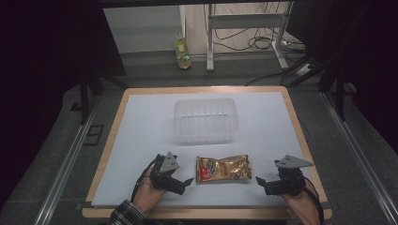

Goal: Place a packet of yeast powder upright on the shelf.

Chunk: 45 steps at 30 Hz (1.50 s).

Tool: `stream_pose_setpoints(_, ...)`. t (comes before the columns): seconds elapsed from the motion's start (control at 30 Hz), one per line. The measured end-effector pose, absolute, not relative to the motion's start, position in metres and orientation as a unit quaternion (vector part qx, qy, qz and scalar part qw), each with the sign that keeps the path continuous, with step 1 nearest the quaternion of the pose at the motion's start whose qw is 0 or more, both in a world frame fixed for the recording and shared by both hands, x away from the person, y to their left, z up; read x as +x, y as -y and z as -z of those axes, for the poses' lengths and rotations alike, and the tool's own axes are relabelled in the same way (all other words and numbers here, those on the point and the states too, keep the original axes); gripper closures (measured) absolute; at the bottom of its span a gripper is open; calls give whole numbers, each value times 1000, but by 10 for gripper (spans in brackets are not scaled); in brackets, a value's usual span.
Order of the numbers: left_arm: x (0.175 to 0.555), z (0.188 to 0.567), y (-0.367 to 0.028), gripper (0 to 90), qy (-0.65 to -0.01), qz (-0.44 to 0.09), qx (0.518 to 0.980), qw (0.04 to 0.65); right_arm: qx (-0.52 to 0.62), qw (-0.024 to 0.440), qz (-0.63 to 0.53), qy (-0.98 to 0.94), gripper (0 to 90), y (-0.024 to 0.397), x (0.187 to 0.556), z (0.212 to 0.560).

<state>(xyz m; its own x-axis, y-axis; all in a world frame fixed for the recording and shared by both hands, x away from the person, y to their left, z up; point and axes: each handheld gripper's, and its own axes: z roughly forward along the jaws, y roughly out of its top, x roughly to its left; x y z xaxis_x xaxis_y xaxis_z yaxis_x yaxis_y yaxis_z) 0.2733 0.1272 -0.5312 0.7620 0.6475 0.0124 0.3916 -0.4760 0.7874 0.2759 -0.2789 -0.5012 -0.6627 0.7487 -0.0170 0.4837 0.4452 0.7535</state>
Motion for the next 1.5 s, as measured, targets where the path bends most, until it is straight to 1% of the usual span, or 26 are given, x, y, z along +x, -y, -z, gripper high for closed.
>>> stream_pose_setpoints(0.03,274,531,-128,0,-309,-152,845,410,370,168,-368,-836,14,279,278,506)
stream_pose_setpoints(0.13,274,531,-128,0,-309,-148,846,409,374,160,-365,-838,9,281,279,508)
stream_pose_setpoints(0.23,273,530,-127,5,-309,-148,846,408,375,164,-370,-834,8,282,279,506)
stream_pose_setpoints(0.53,273,529,-126,11,-301,-138,849,411,382,156,-365,-835,9,284,280,509)
stream_pose_setpoints(0.73,273,529,-126,30,-303,-137,852,405,384,157,-363,-834,9,285,281,509)
stream_pose_setpoints(0.87,273,529,-124,59,-298,-142,854,403,387,155,-360,-834,9,286,281,509)
stream_pose_setpoints(0.97,273,527,-122,130,-291,-148,855,402,387,156,-357,-836,9,286,281,510)
stream_pose_setpoints(1.0,273,526,-121,130,-290,-149,854,405,387,155,-356,-837,9,286,282,510)
stream_pose_setpoints(1.03,273,524,-120,171,-288,-147,853,410,387,154,-355,-837,9,286,282,510)
stream_pose_setpoints(1.13,272,523,-120,245,-285,-145,851,415,388,154,-356,-836,9,287,282,510)
stream_pose_setpoints(1.17,272,522,-119,245,-284,-146,851,417,389,154,-357,-836,9,287,282,510)
stream_pose_setpoints(1.2,273,521,-119,309,-282,-143,851,419,389,155,-356,-835,9,287,282,510)
stream_pose_setpoints(1.33,275,518,-115,421,-274,-131,852,427,389,155,-357,-835,9,288,282,510)
stream_pose_setpoints(1.37,275,518,-114,421,-271,-129,852,428,389,155,-356,-835,9,288,282,509)
stream_pose_setpoints(1.43,277,517,-111,483,-266,-125,853,431,390,155,-357,-835,9,288,282,510)
stream_pose_setpoints(1.47,278,517,-109,536,-265,-123,851,436,390,155,-357,-835,9,288,282,510)
stream_pose_setpoints(1.5,279,517,-107,536,-264,-121,851,438,390,155,-357,-835,9,288,282,510)
